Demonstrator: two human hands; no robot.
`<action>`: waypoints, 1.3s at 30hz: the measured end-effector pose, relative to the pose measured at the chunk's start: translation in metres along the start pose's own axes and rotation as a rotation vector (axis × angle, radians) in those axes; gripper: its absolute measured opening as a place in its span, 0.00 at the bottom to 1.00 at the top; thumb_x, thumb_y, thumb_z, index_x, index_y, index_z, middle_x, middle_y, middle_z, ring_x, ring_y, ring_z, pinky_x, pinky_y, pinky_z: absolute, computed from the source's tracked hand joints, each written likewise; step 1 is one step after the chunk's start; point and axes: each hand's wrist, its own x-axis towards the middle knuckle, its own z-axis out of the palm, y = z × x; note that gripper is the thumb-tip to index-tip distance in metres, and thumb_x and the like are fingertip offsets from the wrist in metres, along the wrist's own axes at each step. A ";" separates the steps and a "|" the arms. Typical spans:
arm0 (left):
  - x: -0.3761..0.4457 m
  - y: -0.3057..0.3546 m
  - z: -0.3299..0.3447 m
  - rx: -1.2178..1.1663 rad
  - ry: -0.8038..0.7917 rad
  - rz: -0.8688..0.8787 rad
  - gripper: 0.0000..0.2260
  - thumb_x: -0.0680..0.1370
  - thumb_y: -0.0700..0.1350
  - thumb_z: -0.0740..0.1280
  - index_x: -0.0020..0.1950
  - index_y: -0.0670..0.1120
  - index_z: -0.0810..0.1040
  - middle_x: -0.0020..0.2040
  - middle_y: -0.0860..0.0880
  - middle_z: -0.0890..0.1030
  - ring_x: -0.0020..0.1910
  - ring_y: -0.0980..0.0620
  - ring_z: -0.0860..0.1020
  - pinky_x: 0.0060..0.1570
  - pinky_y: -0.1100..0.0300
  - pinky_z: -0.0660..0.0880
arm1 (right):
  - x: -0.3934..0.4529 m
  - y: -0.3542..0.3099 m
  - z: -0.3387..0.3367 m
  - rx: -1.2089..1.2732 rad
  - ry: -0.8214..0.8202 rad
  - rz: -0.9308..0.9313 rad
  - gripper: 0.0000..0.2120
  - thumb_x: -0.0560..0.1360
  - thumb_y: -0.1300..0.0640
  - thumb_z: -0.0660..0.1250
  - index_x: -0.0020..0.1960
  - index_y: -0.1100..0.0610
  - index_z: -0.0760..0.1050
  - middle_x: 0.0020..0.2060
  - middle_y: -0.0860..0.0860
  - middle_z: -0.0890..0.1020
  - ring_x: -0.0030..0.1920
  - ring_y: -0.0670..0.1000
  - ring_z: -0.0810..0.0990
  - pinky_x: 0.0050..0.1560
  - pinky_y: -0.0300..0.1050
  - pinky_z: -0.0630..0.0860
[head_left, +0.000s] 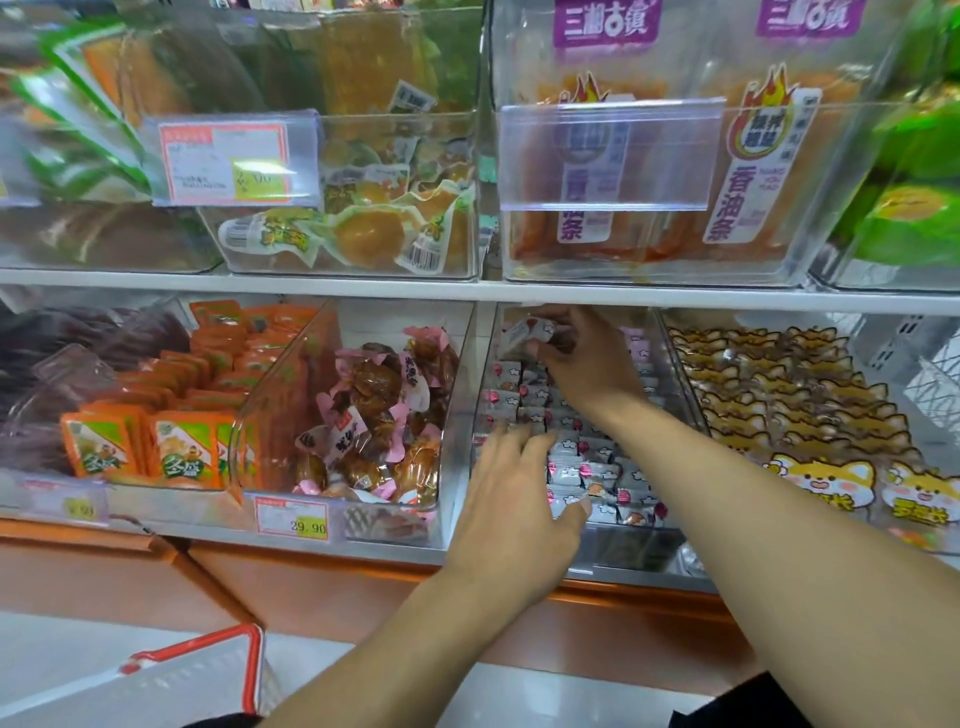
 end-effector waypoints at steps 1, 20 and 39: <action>0.000 0.000 0.000 -0.002 -0.001 -0.001 0.31 0.78 0.57 0.70 0.78 0.52 0.63 0.77 0.54 0.60 0.76 0.57 0.52 0.72 0.63 0.50 | 0.001 0.000 0.001 0.004 -0.015 -0.013 0.15 0.77 0.53 0.73 0.63 0.52 0.77 0.51 0.44 0.83 0.49 0.42 0.81 0.57 0.47 0.78; 0.002 0.001 0.001 -0.024 -0.046 -0.040 0.32 0.77 0.57 0.70 0.78 0.53 0.62 0.78 0.53 0.59 0.78 0.55 0.50 0.76 0.57 0.52 | 0.016 0.012 0.022 -0.260 -0.165 -0.141 0.08 0.80 0.53 0.68 0.56 0.52 0.84 0.58 0.48 0.85 0.59 0.54 0.80 0.63 0.55 0.75; 0.001 -0.001 -0.002 -0.043 -0.083 -0.064 0.35 0.76 0.55 0.72 0.78 0.54 0.59 0.79 0.54 0.58 0.80 0.54 0.47 0.76 0.56 0.51 | 0.023 0.020 0.006 -0.478 -0.192 0.042 0.10 0.81 0.56 0.65 0.58 0.51 0.83 0.60 0.51 0.84 0.65 0.57 0.78 0.74 0.60 0.57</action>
